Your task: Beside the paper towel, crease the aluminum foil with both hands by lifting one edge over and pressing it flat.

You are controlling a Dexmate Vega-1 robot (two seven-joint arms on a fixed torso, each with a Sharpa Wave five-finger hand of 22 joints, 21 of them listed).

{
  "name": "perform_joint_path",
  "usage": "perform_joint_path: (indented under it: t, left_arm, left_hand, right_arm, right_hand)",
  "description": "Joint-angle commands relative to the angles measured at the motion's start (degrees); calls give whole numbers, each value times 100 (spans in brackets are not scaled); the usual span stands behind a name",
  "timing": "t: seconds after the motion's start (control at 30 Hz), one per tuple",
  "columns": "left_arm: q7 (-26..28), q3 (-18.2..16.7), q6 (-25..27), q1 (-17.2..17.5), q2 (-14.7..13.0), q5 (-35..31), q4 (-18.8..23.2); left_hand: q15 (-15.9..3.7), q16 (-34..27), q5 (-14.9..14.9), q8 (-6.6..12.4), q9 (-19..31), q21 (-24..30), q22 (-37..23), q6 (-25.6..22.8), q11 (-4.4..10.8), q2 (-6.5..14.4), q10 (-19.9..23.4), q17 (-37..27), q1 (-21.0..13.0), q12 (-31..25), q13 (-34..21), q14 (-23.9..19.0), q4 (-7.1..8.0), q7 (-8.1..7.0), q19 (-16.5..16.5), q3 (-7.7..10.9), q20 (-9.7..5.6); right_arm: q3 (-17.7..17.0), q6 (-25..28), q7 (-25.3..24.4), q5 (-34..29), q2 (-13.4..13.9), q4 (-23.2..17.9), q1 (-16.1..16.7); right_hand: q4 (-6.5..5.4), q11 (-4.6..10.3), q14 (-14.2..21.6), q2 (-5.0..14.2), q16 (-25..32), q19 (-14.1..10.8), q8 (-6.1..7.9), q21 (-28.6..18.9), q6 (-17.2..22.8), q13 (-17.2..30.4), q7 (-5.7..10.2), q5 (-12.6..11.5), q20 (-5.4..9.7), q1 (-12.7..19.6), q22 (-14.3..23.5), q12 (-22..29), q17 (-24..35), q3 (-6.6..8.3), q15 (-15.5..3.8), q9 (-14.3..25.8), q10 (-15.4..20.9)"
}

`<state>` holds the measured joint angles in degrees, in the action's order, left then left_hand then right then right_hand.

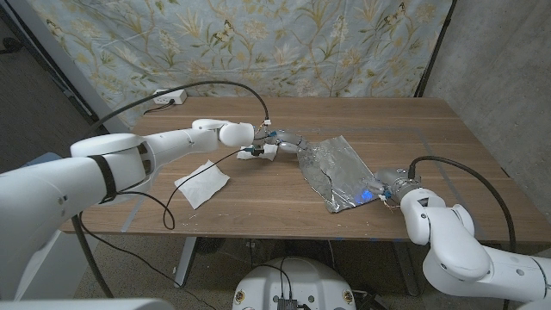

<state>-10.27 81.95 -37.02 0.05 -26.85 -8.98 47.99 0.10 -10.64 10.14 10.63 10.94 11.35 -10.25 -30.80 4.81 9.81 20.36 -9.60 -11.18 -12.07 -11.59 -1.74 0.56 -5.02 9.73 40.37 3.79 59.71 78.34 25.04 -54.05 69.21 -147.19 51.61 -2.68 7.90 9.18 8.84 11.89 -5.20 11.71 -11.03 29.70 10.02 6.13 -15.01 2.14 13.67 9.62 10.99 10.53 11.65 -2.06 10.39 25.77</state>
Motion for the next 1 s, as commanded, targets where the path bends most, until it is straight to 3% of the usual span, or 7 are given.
perform_joint_path:
  t: [0.03, 0.33, 0.43, 0.6, 1.0]
  left_arm:
    - [12, 19, 98, -7, -53, -3, 191]
    - [-28, 39, 382, -7, -245, 11, 626]
    - [43, 44, 452, -17, -308, -35, 789]
    - [39, 66, 363, -64, -178, -15, 627]
    - [1, 46, 146, -174, 79, 14, 148]
  left_hand:
    - [-17, 11, -19, 46, 17, 37, -18, -9, 4, -10, 6, -6, -74, -36, -16, -51, 22, 10, 335, 7, 47]
    - [-18, 14, -20, 39, 18, 55, -19, 11, -2, -9, 4, -6, -76, -36, -16, -45, 27, 14, 287, 8, 54]
    - [-14, 13, -20, 41, 18, 56, -19, 5, 11, -6, 1, -7, -75, -34, -17, -48, 32, 4, 281, 10, 54]
    - [-15, 14, -19, 40, 18, 56, -19, 10, 17, 3, 0, -7, -78, -34, -17, -44, 39, 6, 279, 16, 51]
    - [-16, 13, -18, 36, 19, 54, -19, 23, 4, 10, -6, -7, -87, -33, -17, -47, 43, 9, 278, 21, 56]
  right_arm:
    - [-393, 19, -134, -234, -26, -145, 369]
    - [-775, -173, -617, 260, -54, -130, 645]
    - [-611, -187, -518, 61, -24, -91, 535]
    - [-654, -184, -490, 62, -58, -55, 520]
    - [-1101, -621, -894, 763, -113, 224, 466]
  right_hand:
    - [-6, 24, 62, -52, 39, -77, 47, -35, 71, 31, 13, 9, 50, 52, 9, 13, 21, 57, -19, 5, 90]
    - [14, 18, 151, -56, 56, -132, 55, -41, 150, 32, 14, 27, 61, 71, 7, 19, 18, 90, -37, 6, 163]
    - [19, 5, 163, -56, 57, -137, 52, -39, 153, 32, 12, 31, 63, 76, 7, 16, 17, 98, -44, 6, 166]
    - [26, -7, 173, -58, 54, -148, 50, -38, 165, 33, 12, 37, 62, 83, 7, 11, 17, 109, -52, 6, 173]
    - [35, -32, 208, -61, 55, -165, 40, -34, 179, 34, 7, 52, 65, 88, 7, 0, 17, 129, -69, 7, 175]
